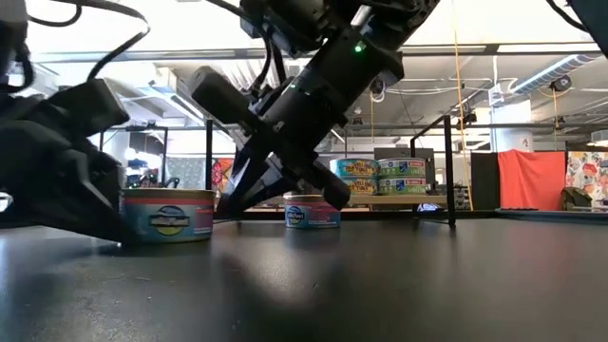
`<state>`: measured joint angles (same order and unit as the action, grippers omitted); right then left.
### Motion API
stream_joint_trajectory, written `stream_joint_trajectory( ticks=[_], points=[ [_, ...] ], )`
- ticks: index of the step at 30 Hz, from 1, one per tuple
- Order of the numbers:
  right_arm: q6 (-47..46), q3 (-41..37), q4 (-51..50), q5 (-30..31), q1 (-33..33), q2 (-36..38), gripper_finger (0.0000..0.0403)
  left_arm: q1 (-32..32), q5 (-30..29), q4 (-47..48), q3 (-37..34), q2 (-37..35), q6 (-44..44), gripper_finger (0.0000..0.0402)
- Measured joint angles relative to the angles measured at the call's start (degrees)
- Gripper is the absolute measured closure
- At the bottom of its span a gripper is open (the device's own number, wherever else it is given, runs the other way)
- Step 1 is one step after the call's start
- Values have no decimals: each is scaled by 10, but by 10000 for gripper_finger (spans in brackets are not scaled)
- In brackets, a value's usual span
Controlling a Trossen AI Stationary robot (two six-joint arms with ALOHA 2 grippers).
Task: Stack canned seafood by type on shelf
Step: Put the blue-pink tuna can on the shelf
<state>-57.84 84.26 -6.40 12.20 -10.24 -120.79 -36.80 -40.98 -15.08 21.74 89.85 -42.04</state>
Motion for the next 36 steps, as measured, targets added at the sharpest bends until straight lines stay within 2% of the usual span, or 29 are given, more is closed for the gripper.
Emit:
stream_joint_trajectory(
  ticks=[7, 13, 19, 27, 33, 36],
  points=[
    [9, 37, -10, -44, 2, -35, 394, 26, -3, -113, 0, 42, 69, 3],
    [30, 65, -2, -60, 0, -47, 394, 33, -7, -139, 17, 69, 69, 3],
    [34, 65, -11, -61, 0, -46, 394, 40, -2, -129, 34, 75, 90, 3],
    [34, 65, -39, -63, -3, -39, 394, 40, 22, -81, 55, 75, 59, 4],
    [34, 65, -76, -55, -9, -24, 394, 39, 40, -33, 65, 64, 47, 35],
    [36, 65, -109, -50, -12, -4, 394, 39, 50, 3, 65, 48, 34, 36]
  ],
)
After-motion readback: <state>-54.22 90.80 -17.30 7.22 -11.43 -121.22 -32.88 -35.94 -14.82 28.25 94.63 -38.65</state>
